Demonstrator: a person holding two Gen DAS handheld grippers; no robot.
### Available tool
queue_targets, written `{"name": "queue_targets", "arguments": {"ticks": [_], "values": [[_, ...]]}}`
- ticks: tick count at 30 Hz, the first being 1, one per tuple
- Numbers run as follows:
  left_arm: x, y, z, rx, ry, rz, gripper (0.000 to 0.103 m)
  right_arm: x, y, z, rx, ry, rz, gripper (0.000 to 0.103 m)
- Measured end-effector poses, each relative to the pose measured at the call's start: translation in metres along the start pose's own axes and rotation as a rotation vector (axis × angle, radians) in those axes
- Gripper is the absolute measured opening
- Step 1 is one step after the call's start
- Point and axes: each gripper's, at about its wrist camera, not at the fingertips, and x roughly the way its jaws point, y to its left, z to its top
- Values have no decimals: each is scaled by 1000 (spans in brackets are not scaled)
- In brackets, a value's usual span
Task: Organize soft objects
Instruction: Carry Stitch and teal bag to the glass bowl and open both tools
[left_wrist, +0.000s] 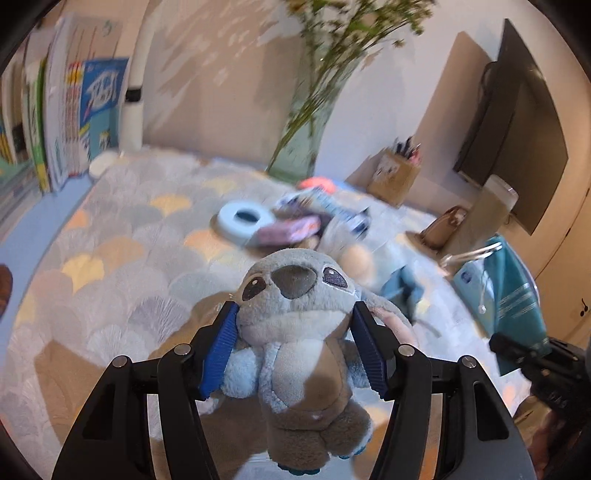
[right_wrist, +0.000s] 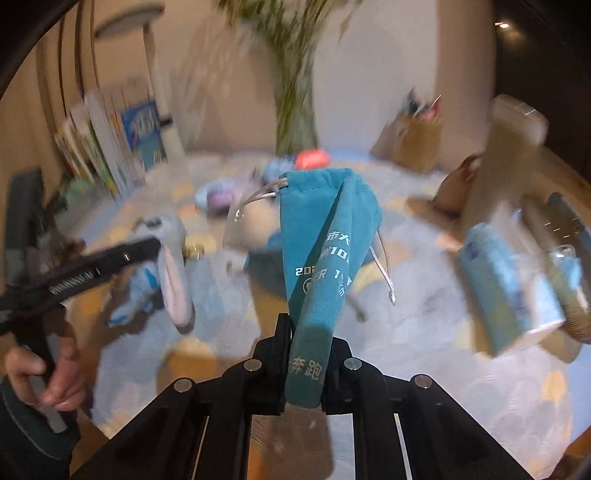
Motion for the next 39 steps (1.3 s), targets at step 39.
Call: {"name": "queue_targets", "arguments": {"ticks": [39], "values": [[139,-405,81,412,81,-475,65,-70,-399,27,688,-15,-185,19]]}}
